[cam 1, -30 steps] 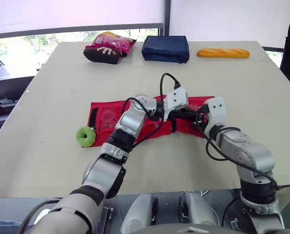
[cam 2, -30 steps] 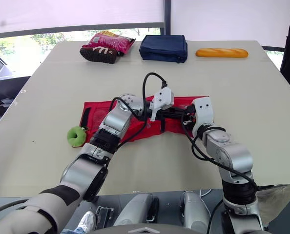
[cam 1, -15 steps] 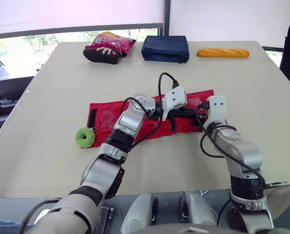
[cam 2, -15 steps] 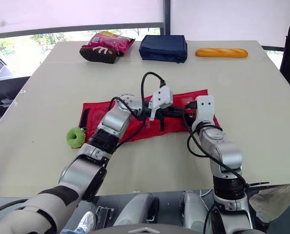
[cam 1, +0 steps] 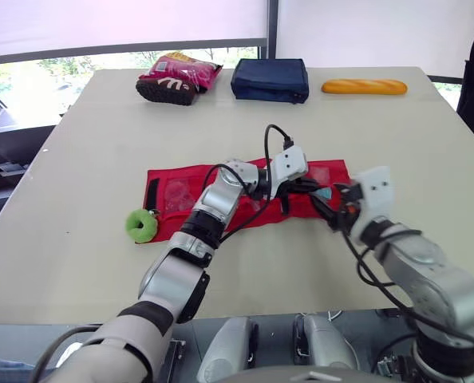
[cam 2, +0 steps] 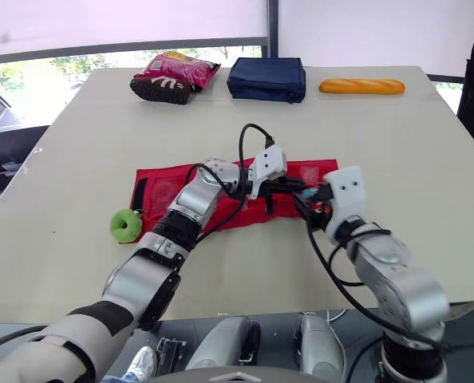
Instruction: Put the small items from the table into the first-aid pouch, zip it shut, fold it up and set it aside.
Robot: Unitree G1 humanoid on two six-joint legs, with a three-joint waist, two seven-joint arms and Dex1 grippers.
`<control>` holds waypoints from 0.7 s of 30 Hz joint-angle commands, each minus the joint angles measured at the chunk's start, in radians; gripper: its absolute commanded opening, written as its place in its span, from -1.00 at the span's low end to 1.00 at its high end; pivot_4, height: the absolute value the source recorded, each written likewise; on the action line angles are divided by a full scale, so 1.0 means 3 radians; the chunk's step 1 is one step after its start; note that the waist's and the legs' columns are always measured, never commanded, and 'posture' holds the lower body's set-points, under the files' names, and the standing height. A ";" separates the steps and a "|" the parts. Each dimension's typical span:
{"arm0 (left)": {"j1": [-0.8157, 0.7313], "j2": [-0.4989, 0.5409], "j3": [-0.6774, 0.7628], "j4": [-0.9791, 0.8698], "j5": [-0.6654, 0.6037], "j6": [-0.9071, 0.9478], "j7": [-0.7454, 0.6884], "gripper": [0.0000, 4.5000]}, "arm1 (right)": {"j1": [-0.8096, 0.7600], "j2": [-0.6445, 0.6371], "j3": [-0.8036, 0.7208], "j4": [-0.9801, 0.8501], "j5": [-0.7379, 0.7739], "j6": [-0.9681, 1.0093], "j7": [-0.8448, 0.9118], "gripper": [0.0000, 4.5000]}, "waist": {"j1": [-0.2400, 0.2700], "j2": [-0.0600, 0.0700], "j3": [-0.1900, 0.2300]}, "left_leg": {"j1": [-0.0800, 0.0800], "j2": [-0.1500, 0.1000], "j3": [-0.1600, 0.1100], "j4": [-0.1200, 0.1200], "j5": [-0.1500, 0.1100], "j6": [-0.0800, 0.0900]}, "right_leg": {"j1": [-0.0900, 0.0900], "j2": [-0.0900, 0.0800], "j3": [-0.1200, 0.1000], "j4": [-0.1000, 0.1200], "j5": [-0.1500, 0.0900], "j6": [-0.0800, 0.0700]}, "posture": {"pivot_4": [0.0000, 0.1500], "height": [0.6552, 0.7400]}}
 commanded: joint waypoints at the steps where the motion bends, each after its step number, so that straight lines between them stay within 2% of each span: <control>1: -0.0051 -0.0007 0.0018 -0.0066 -0.0031 -0.0051 -0.0017 -1.00 | 0.0310 -0.0007 -0.0774 -0.0176 0.0401 0.0092 0.0165 0.59 | -0.0001 0.0000 0.0000 | 0.0000 0.0000 0.0001 0.0000 -0.0003 0.0005 | 0.0000 -0.0001 0.0001 0.0000 0.0000 0.0000 | 1.00 0.99; 4: -0.0054 -0.0021 0.0020 -0.0085 -0.0046 -0.0049 -0.0028 -1.00 | 0.0495 0.0042 -0.1125 -0.0052 0.0632 0.0199 0.0168 0.97 | -0.0009 0.0000 0.0000 | 0.0002 0.0001 0.0002 0.0000 -0.0003 0.0005 | 0.0001 -0.0001 0.0003 0.0001 0.0000 0.0000 | 1.00 0.99; 7: -0.0062 -0.0041 0.0019 -0.0091 -0.0051 -0.0050 -0.0035 -1.00 | 0.0525 0.0214 -0.1234 0.0174 0.0697 0.0173 0.0012 0.97 | -0.0016 0.0001 0.0000 | 0.0005 0.0004 0.0003 -0.0001 -0.0004 0.0006 | 0.0000 0.0000 0.0005 0.0003 0.0000 0.0000 | 1.00 0.99; 12: -0.0089 -0.0055 0.0036 -0.0083 -0.0057 -0.0044 -0.0030 -1.00 | 0.0318 0.0751 -0.1416 0.0490 0.1024 0.0168 -0.0338 0.97 | -0.0010 0.0003 0.0000 | 0.0005 0.0004 0.0003 -0.0001 -0.0004 0.0006 | 0.0000 -0.0001 0.0005 0.0004 0.0000 -0.0001 | 1.00 0.99; 16: -0.0067 -0.0058 0.0025 -0.0153 -0.0067 -0.0015 -0.0049 -1.00 | 0.0096 0.1076 -0.1367 0.0817 0.1206 -0.0012 -0.0522 0.97 | -0.0007 0.0005 0.0001 | 0.0004 0.0003 0.0004 -0.0001 0.0001 -0.0002 | 0.0000 -0.0002 0.0006 0.0003 0.0000 -0.0001 | 1.00 0.99; 19: -0.0063 -0.0052 0.0027 -0.0175 -0.0070 -0.0004 -0.0062 -1.00 | 0.0041 0.1106 -0.1264 0.0935 0.1233 -0.0169 -0.0590 0.97 | -0.0006 0.0007 0.0001 | 0.0004 0.0001 0.0004 -0.0001 0.0001 -0.0002 | 0.0000 -0.0002 0.0006 0.0003 0.0000 -0.0001 | 1.00 0.99; 21: -0.0063 -0.0047 0.0035 -0.0184 -0.0073 0.0006 -0.0064 -1.00 | 0.0035 0.1075 -0.1198 0.0979 0.1167 -0.0336 -0.0626 0.75 | -0.0010 0.0007 0.0001 | 0.0004 0.0001 0.0004 -0.0002 0.0001 -0.0002 | 0.0000 -0.0001 0.0006 0.0003 0.0000 -0.0001 | 1.00 0.99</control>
